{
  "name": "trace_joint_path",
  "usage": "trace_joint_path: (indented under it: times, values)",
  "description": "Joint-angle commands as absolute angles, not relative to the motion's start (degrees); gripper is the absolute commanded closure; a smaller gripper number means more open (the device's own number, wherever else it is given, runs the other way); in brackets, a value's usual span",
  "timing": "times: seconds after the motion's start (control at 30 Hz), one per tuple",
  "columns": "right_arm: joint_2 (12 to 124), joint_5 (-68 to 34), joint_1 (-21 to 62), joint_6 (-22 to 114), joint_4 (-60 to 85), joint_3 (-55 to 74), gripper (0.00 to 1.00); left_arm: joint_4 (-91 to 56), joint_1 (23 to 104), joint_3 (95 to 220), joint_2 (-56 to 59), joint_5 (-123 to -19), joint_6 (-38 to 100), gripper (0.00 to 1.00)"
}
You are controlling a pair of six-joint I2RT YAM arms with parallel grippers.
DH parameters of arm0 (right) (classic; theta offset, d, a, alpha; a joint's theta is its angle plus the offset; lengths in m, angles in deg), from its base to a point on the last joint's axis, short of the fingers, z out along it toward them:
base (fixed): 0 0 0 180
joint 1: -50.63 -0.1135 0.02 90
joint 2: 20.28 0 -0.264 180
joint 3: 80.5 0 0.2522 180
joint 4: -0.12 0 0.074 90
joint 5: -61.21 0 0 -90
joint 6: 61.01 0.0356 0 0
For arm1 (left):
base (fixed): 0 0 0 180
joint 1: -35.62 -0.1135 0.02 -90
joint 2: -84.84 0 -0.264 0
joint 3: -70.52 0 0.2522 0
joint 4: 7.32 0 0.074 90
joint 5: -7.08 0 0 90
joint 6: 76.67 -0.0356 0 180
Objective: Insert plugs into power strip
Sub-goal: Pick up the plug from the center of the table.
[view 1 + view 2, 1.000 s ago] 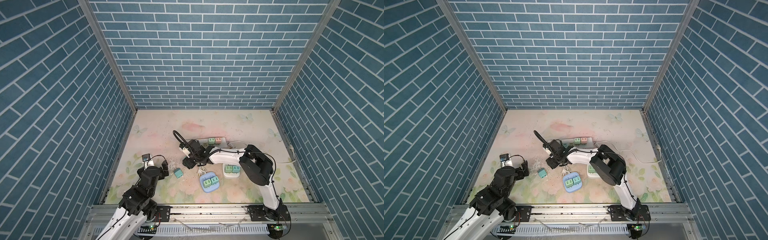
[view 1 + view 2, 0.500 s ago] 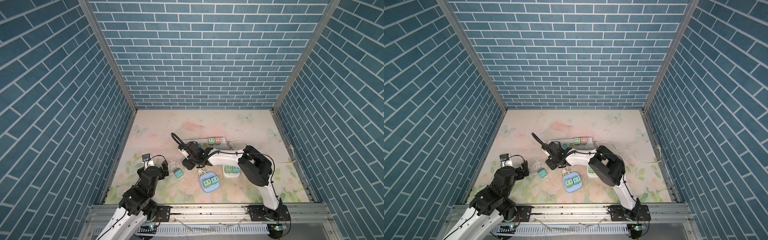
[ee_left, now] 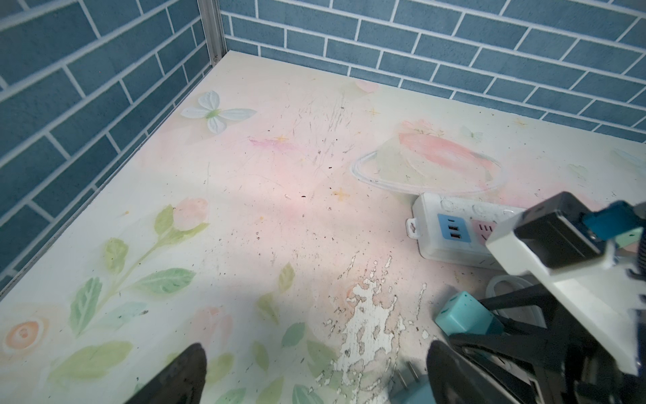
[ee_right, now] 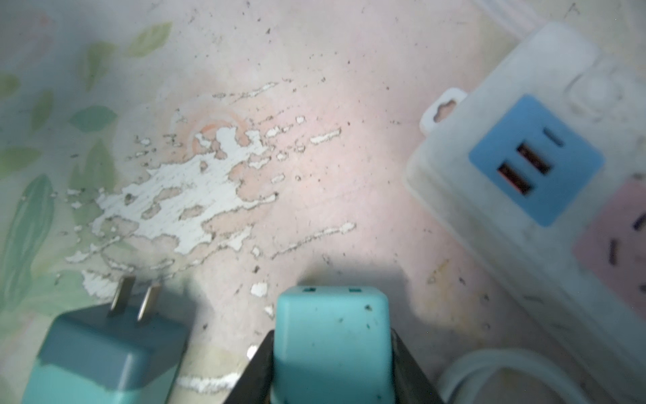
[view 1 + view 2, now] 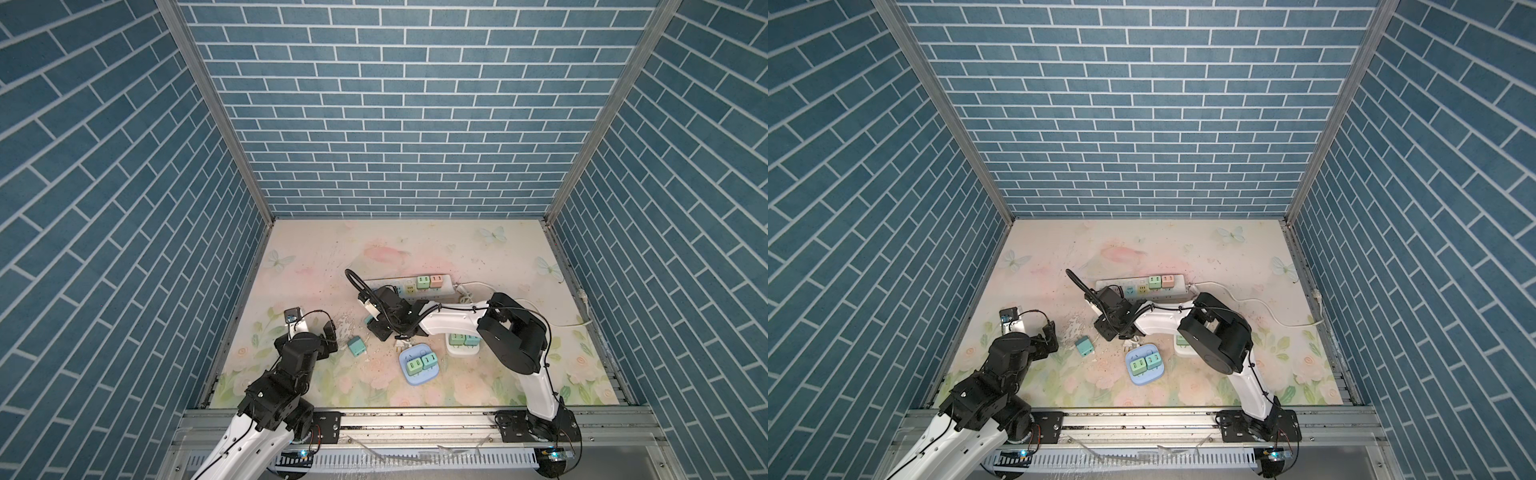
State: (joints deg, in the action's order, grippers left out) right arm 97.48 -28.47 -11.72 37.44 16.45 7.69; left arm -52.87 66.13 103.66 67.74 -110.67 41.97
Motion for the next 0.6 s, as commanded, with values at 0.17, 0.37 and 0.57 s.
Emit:
trace_joint_path:
  times: [0.17,0.37,0.57]
  values:
    - [76.9,-33.1,-11.1,31.7,7.5,-4.6,0.73,-53.2,65.9,104.4,67.2,-111.9,42.1,0.0]
    - [63.6,-36.6,-9.7,26.7,-0.7,-16.2,0.8,-51.2,65.9,104.2,65.8,-110.3,40.7,0.01]
    - [54.2,-36.8,-8.8,20.1,-8.0,-24.6,0.87,-49.3,65.9,104.1,64.9,-109.1,39.4,0.0]
